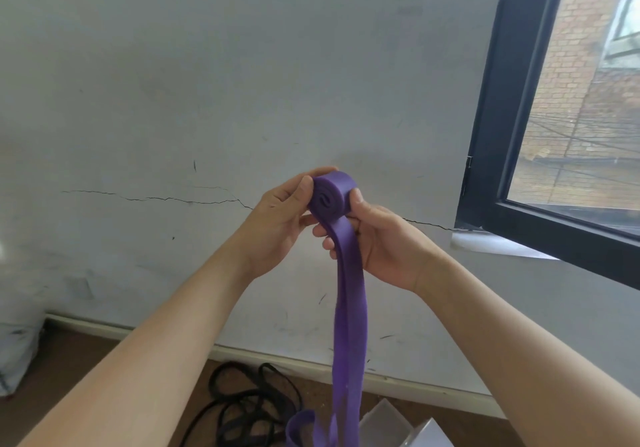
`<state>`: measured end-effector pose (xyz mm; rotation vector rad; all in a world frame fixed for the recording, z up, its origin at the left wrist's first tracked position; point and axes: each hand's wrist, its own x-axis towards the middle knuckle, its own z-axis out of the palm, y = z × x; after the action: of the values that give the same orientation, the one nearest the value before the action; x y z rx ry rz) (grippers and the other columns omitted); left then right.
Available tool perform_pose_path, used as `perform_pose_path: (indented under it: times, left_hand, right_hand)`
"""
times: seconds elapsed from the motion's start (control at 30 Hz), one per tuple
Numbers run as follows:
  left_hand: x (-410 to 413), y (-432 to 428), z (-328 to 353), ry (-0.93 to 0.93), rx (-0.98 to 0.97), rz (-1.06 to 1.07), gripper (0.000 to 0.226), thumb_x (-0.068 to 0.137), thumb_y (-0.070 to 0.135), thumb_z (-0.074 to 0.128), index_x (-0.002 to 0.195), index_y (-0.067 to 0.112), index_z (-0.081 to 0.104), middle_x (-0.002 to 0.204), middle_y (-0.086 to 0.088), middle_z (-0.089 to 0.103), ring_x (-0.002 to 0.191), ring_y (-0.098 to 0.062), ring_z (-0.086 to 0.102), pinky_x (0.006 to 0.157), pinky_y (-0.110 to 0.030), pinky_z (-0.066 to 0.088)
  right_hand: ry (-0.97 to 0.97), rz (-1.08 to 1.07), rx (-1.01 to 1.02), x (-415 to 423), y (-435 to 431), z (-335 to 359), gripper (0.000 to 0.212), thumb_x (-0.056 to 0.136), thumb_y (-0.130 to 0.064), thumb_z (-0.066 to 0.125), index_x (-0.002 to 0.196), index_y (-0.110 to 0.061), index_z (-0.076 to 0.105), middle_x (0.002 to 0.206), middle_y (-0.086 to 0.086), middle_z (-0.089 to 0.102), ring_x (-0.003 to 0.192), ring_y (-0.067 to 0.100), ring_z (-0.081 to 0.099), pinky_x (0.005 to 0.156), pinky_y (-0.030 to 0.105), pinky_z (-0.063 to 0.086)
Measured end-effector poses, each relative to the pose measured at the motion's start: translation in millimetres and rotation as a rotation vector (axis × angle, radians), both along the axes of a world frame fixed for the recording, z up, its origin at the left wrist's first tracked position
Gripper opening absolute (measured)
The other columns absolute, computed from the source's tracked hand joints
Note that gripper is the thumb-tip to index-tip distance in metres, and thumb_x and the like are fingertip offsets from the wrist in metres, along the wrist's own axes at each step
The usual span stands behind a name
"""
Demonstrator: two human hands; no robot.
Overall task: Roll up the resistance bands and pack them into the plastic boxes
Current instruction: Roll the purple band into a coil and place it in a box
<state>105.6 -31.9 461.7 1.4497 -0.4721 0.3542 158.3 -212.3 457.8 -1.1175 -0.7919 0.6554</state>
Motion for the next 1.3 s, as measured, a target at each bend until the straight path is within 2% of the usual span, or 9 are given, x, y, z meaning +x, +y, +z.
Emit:
perform_pose_path:
  times: [0.17, 0.37, 0.5, 0.63, 0.83, 1.0, 1.13, 1.2, 1.3]
  left_hand:
    - [3, -4, 5, 0.107, -0.043, 0.201, 0.052, 0.105, 0.046, 0.046, 0.131, 0.004, 0.063, 0.117, -0.012, 0.07, 0.092, -0.023, 0.065, 0.074, -0.033, 0.051]
    - [-3, -12, 17, 0.2, -0.006, 0.376, 0.041, 0.104, 0.046, 0.048, 0.12, 0.017, 0.072, 0.11, -0.003, 0.078, 0.101, -0.025, 0.074, 0.087, -0.036, 0.057]
    - [-11, -33, 24, 0.101, 0.034, 0.342, 0.036, 0.109, 0.033, 0.042, 0.119, 0.018, 0.073, 0.11, -0.005, 0.078, 0.104, -0.02, 0.073, 0.092, -0.034, 0.059]
    - [-14, -40, 26, 0.065, 0.002, 0.423, 0.02, 0.099, 0.021, 0.062, 0.106, 0.01, 0.077, 0.096, -0.011, 0.078, 0.086, -0.017, 0.075, 0.081, -0.032, 0.062]
    - [-15, -21, 30, 0.086, 0.156, 0.492, 0.012, 0.087, 0.018, 0.079, 0.098, 0.012, 0.08, 0.088, -0.005, 0.079, 0.084, -0.02, 0.077, 0.072, -0.03, 0.063]
    - [-20, -5, 33, 0.119, 0.237, 0.435, 0.017, 0.086, 0.019, 0.079, 0.102, 0.016, 0.081, 0.094, -0.004, 0.08, 0.089, -0.018, 0.077, 0.074, -0.031, 0.062]
    - [-19, 0, 27, 0.165, 0.118, 0.34, 0.027, 0.08, 0.019, 0.078, 0.106, 0.013, 0.08, 0.101, -0.01, 0.079, 0.093, -0.021, 0.076, 0.078, -0.032, 0.059]
    - [-18, 3, 24, 0.162, 0.124, 0.316, 0.036, 0.076, 0.026, 0.078, 0.109, 0.013, 0.08, 0.107, -0.011, 0.078, 0.1, -0.022, 0.074, 0.085, -0.035, 0.059]
    - [-18, 5, 23, 0.12, 0.108, 0.287, 0.035, 0.077, 0.029, 0.075, 0.109, 0.013, 0.08, 0.11, -0.011, 0.077, 0.102, -0.019, 0.072, 0.087, -0.034, 0.059]
  right_hand:
    - [-0.106, -0.066, 0.075, 2, 6, -1, 0.043, 0.099, -0.033, 0.058, 0.125, 0.001, 0.065, 0.112, 0.017, 0.07, 0.099, 0.028, 0.067, 0.091, 0.038, 0.056]
    - [-0.518, -0.579, 0.106, -1, 15, 2, 0.025, 0.098, -0.01, 0.064, 0.123, -0.013, 0.065, 0.108, 0.015, 0.073, 0.095, 0.021, 0.067, 0.088, 0.044, 0.056]
    - [-0.674, -0.656, 0.068, 4, 19, -2, 0.05, 0.098, -0.005, 0.063, 0.145, -0.012, 0.051, 0.12, 0.004, 0.071, 0.106, 0.013, 0.068, 0.096, 0.032, 0.053]
    - [-0.932, -0.82, -0.013, 5, 23, -14, 0.068, 0.094, -0.004, 0.069, 0.155, -0.011, 0.039, 0.126, -0.001, 0.068, 0.11, 0.013, 0.066, 0.097, 0.023, 0.051]
    - [-1.316, -0.922, -0.03, 16, 18, -23, 0.067, 0.087, -0.008, 0.075, 0.149, -0.006, 0.049, 0.118, 0.009, 0.067, 0.103, 0.027, 0.062, 0.093, 0.036, 0.051]
    - [-1.2, -0.781, -0.049, 14, 14, -19, 0.071, 0.083, -0.007, 0.08, 0.148, -0.015, 0.054, 0.12, 0.004, 0.063, 0.109, 0.023, 0.062, 0.092, 0.043, 0.055]
    - [-0.743, -0.576, -0.074, 6, 7, 0, 0.072, 0.084, -0.005, 0.08, 0.148, -0.022, 0.052, 0.117, 0.0, 0.068, 0.103, 0.017, 0.068, 0.089, 0.035, 0.06]
    - [-0.503, -0.52, -0.05, 9, 0, 7, 0.065, 0.089, -0.011, 0.078, 0.148, -0.017, 0.052, 0.109, 0.001, 0.073, 0.097, 0.016, 0.073, 0.091, 0.035, 0.059]
    - [-0.511, -0.511, -0.113, 17, -8, 11, 0.041, 0.09, -0.018, 0.077, 0.13, -0.01, 0.068, 0.106, 0.004, 0.078, 0.095, 0.017, 0.075, 0.089, 0.034, 0.058]
